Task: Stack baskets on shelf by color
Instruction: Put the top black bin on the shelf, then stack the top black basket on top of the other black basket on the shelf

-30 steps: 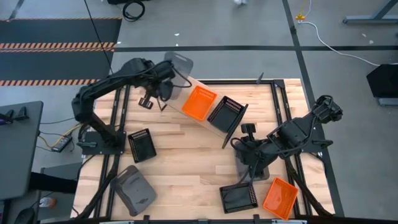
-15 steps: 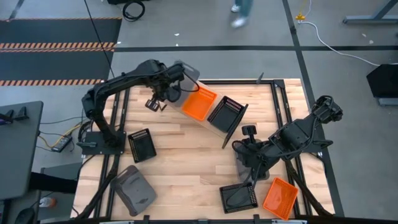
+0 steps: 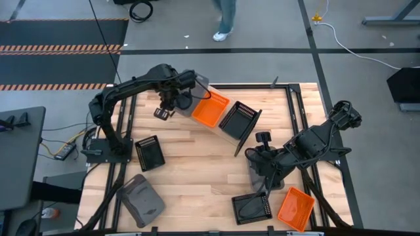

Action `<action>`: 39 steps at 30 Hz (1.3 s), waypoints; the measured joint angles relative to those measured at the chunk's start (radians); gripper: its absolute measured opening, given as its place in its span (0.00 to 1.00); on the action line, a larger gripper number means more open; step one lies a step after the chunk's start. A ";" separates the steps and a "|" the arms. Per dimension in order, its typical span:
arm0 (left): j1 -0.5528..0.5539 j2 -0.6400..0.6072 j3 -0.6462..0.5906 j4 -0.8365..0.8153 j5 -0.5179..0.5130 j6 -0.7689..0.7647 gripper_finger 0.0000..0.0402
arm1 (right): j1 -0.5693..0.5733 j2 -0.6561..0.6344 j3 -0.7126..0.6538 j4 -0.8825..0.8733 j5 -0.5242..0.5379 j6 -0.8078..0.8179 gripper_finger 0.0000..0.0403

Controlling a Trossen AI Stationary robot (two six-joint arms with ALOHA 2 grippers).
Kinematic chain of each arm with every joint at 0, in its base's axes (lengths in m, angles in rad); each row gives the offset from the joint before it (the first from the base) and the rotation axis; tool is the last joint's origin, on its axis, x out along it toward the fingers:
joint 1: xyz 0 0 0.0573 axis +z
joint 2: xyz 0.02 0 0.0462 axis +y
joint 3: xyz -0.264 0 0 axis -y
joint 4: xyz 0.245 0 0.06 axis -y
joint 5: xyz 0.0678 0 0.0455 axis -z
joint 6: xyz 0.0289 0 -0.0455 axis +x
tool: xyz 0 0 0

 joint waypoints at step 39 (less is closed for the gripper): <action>-0.449 -0.098 0.330 -0.011 -0.011 -0.986 0.24 | 0.026 0.000 0.000 -0.018 0.000 0.051 0.35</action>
